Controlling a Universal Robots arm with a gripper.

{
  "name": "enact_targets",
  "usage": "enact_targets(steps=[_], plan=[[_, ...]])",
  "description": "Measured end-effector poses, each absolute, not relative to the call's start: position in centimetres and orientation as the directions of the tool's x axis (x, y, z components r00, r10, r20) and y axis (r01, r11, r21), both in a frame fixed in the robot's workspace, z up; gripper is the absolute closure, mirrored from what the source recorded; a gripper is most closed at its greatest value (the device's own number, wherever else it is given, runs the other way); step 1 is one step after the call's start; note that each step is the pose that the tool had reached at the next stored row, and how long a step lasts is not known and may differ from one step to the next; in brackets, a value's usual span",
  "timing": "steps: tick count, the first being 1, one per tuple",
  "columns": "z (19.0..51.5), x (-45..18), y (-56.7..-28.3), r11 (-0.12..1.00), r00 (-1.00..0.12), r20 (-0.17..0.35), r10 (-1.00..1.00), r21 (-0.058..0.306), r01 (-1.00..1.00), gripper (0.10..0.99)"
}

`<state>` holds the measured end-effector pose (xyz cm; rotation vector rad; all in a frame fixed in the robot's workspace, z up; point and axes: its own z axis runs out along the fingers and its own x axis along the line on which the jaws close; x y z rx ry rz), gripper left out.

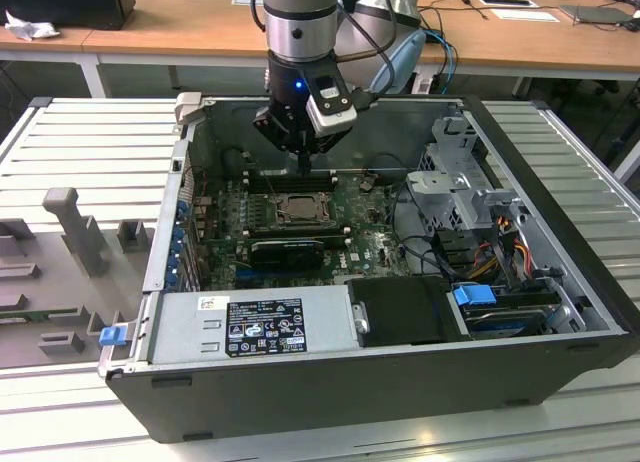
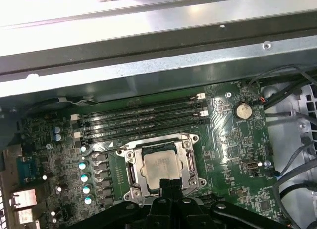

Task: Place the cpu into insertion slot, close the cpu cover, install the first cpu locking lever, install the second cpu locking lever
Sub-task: 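Install the first cpu locking lever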

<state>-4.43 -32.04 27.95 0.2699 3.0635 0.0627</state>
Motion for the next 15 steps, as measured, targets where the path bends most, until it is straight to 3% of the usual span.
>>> enact_targets(steps=[15], plan=[[27.95, -4.59, -32.04, 0.985, -0.983, -0.062, 0.171, 0.046, 0.169, 0.98]])
